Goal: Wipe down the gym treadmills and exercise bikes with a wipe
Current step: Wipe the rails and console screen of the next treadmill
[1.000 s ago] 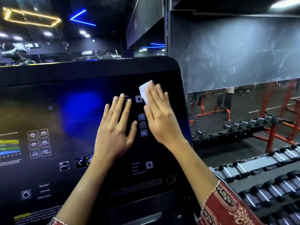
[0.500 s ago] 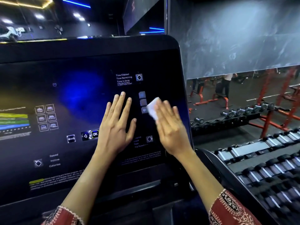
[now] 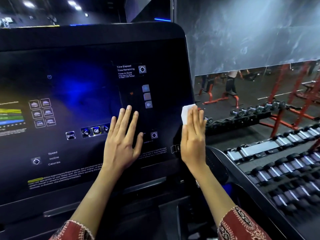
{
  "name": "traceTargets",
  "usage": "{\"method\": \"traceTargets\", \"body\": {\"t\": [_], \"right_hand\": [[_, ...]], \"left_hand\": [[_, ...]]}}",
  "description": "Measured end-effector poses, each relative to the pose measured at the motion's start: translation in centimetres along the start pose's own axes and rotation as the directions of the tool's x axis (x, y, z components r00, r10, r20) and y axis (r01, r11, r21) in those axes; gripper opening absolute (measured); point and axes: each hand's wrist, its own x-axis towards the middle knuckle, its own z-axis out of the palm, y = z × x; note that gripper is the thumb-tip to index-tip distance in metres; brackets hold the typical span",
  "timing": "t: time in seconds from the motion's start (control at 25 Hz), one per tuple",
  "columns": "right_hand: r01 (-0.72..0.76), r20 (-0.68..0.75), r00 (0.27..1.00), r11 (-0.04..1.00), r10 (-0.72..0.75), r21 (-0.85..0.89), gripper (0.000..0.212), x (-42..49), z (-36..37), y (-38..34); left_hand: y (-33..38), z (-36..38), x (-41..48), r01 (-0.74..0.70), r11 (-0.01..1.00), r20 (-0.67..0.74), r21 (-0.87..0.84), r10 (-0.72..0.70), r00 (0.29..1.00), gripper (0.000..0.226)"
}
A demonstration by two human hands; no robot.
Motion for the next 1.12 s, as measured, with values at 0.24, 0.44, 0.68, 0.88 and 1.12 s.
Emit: {"method": "traceTargets", "body": {"t": [0.24,0.44,0.68,0.88,1.12], "right_hand": [[0.571,0.244,0.797,0.821,-0.552,-0.01,0.043,-4.0,0.2,0.3],[-0.006,0.036,0.999,1.0,0.005,0.01,0.048,-3.8,0.0,-0.3],[0.553,0.262,0.814,0.829,-0.518,-0.082,0.045,-6.8,-1.1,2.6],[0.058,0.085,0.995,0.998,-0.054,-0.036,0.046,-6.6,-0.4,0.4],[0.484,0.305,0.849,0.867,-0.431,-0.12,0.046,-8.5,-2.8,4.7]], "left_hand": [[-0.1,0.3,-0.7,-0.003,1.0,-0.015,0.001,0.003,1.0,0.051],[0.6,0.3,-2.5,0.018,1.0,-0.008,-0.003,-0.018,1.0,0.051],[0.8,-0.2,-4.7,0.038,0.999,0.033,-0.032,-0.037,0.999,0.052],[1.0,-0.3,-5.7,0.047,0.998,0.042,-0.029,-0.046,0.998,0.051],[1.1,-0.2,-6.3,0.046,0.999,0.045,-0.012,-0.046,0.998,0.051]]}}
